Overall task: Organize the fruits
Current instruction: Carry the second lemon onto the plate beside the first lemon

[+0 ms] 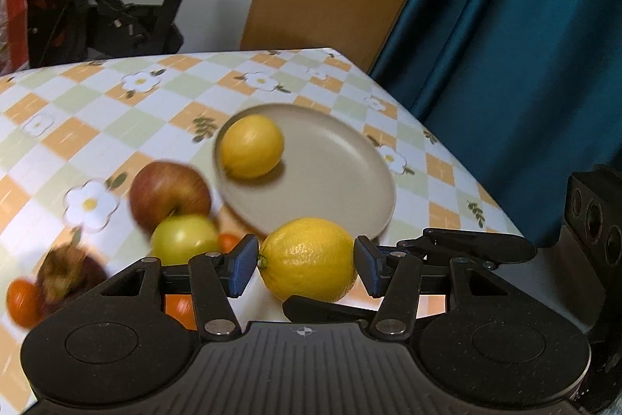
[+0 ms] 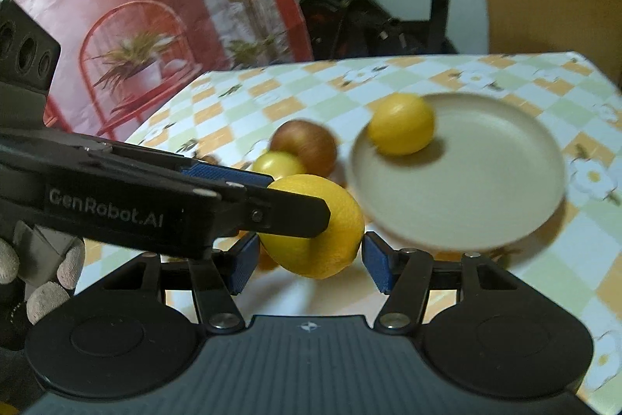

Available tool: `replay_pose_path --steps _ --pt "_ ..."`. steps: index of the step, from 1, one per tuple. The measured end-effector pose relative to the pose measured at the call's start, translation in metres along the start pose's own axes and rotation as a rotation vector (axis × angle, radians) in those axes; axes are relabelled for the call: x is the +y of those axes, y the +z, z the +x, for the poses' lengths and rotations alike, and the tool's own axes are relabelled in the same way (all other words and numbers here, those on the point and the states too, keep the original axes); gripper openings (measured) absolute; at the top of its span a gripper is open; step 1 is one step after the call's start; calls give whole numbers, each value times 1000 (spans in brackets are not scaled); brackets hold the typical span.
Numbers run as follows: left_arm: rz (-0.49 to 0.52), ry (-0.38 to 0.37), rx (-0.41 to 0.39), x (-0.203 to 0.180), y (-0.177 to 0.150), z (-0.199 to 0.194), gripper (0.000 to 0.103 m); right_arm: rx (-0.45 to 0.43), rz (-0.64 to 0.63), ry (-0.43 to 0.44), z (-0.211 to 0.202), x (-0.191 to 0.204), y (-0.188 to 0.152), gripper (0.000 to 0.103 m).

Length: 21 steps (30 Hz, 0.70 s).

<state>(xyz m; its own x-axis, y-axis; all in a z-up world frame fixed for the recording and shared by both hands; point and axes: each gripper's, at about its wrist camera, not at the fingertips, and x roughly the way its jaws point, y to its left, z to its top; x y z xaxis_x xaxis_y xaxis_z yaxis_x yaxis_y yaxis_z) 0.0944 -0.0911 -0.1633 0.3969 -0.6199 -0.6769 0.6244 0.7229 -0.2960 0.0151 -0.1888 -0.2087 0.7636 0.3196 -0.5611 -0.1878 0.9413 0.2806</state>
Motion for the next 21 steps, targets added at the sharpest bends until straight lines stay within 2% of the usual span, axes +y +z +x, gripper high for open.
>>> replay_pose_path --steps 9,14,21 --pt "-21 -13 19 6 28 35 58 -28 1 -53 7 -31 14 61" --pt "-81 -3 37 17 36 55 58 -8 -9 -64 26 -44 23 61" --pt "-107 30 40 27 43 72 59 35 -18 -65 48 -54 30 61"
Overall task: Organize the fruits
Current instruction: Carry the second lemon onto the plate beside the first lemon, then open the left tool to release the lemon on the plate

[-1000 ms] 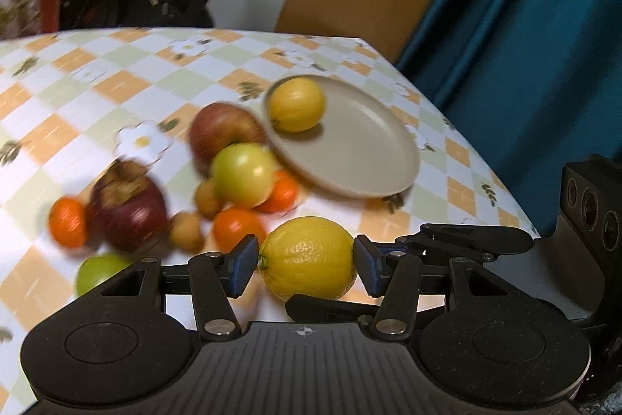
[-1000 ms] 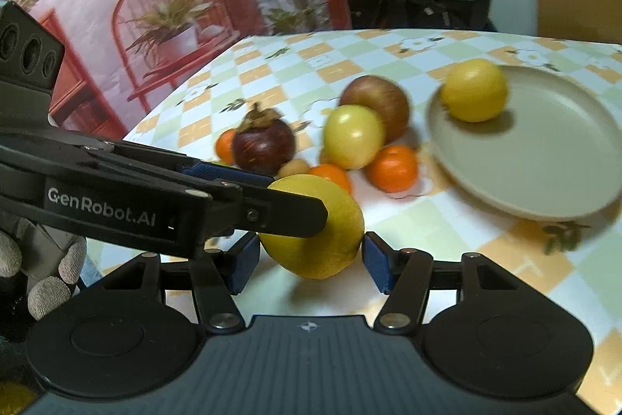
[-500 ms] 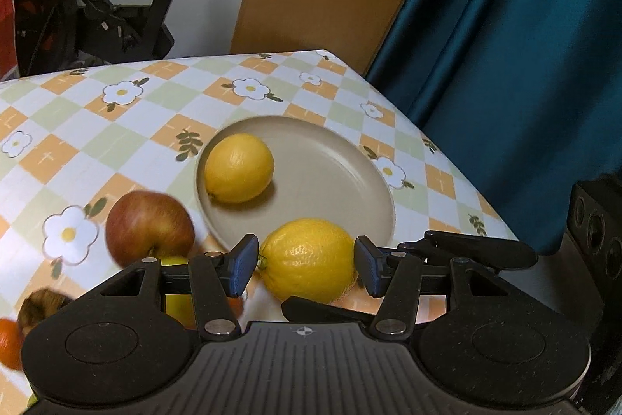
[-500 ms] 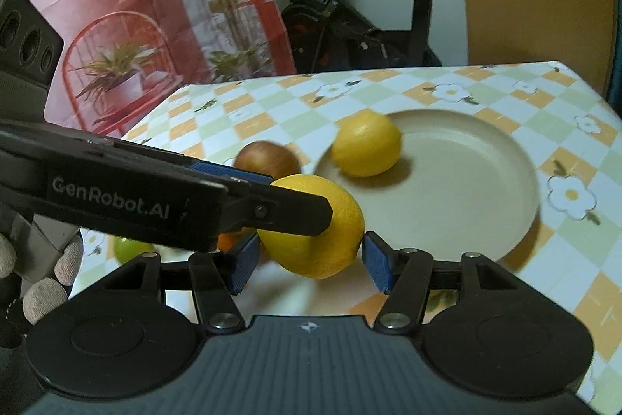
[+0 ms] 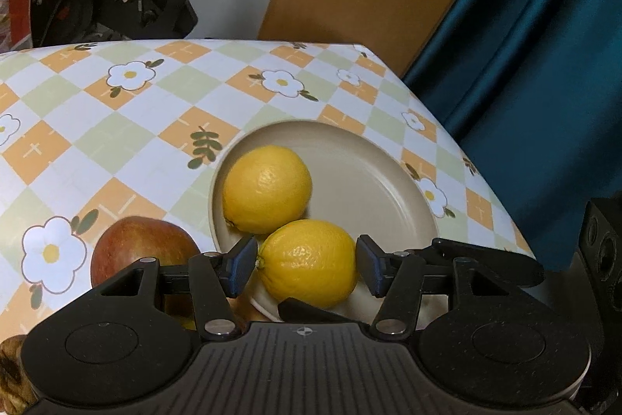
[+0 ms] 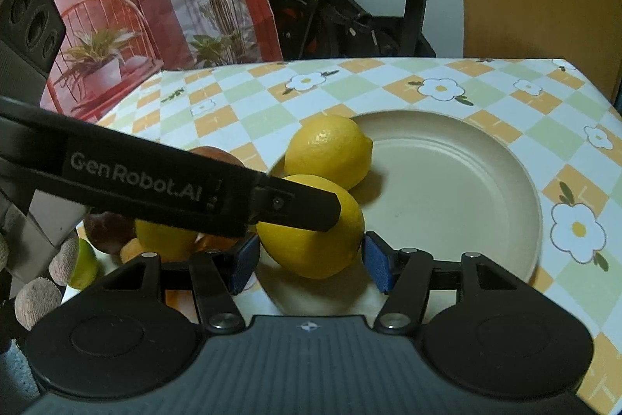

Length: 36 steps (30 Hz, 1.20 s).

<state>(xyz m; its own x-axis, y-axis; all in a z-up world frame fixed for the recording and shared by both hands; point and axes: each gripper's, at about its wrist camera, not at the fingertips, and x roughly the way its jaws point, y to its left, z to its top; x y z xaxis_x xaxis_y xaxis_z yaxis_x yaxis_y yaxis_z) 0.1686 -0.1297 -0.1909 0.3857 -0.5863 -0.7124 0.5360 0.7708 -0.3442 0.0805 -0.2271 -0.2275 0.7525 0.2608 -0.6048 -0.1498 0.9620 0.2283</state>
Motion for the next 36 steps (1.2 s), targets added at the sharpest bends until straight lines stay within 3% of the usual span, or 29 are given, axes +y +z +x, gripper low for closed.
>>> replay_pose_path --steps 17,36 --pt "14 89 -43 6 9 2 61 -29 73 17 19 4 13 61" --pt "39 111 -86 4 4 -25 62 -14 81 -40 11 14 17 62"
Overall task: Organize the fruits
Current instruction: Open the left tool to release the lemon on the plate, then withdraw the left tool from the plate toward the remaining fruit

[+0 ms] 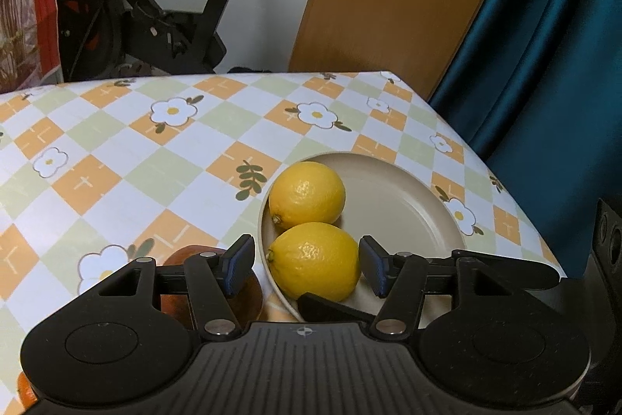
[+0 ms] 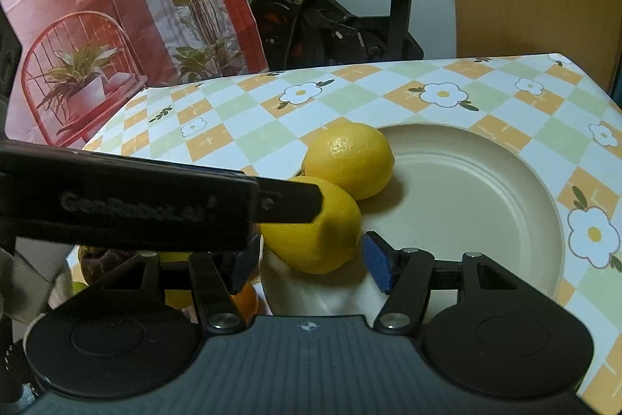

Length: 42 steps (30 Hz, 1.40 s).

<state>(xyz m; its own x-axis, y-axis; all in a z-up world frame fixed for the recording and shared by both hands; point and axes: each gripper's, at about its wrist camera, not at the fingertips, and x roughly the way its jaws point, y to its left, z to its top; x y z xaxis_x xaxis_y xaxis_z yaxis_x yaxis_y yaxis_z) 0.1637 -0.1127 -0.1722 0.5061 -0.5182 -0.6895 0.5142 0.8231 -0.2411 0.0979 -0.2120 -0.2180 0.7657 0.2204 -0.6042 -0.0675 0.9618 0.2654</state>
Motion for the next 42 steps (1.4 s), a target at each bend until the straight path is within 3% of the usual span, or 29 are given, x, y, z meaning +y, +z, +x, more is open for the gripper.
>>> replay_pose_path --steps 9,24,37,42 --pt "31 20 -86 0 -3 -43 62 -34 11 -4 -25 11 -2 62" --pt "78 194 -240 20 -30 -122 62 -118 -70 24 -54 53 -16 62" --pt "17 306 -316 40 -60 -157 62 -135 -148 82 -59 85 -33 62" --pt "4 315 -290 47 -66 -161 62 -118 -141 83 -56 88 -40 67"
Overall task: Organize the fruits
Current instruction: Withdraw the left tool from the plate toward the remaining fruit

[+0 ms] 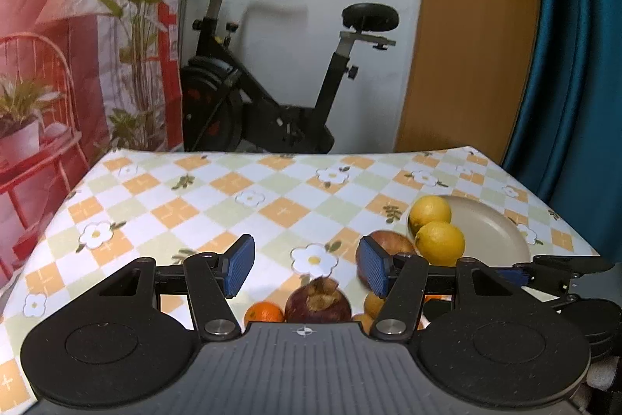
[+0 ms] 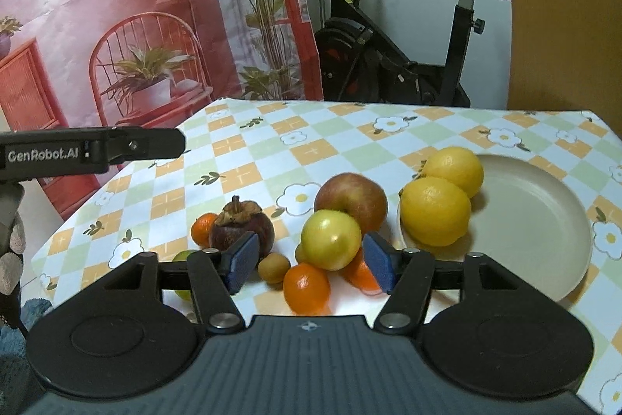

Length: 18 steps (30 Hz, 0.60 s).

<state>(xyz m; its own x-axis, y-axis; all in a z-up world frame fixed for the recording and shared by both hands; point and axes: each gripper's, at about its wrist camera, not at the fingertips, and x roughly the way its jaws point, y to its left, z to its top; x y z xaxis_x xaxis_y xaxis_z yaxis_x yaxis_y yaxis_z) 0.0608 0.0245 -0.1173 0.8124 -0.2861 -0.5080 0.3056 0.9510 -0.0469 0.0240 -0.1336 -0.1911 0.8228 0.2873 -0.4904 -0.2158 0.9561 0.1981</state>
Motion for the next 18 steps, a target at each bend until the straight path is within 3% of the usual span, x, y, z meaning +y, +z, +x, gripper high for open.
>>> replay_pose_path --steps 5,9,18 --pt "-37 39 -1 11 0 -4 62 5 4 -19 0 0 -1 71" --pt "-68 76 -5 19 0 -6 68 -5 -4 -16 -1 0 -1 71" --pt "-105 105 57 28 -6 2 68 38 18 21 7 0 -4 72"
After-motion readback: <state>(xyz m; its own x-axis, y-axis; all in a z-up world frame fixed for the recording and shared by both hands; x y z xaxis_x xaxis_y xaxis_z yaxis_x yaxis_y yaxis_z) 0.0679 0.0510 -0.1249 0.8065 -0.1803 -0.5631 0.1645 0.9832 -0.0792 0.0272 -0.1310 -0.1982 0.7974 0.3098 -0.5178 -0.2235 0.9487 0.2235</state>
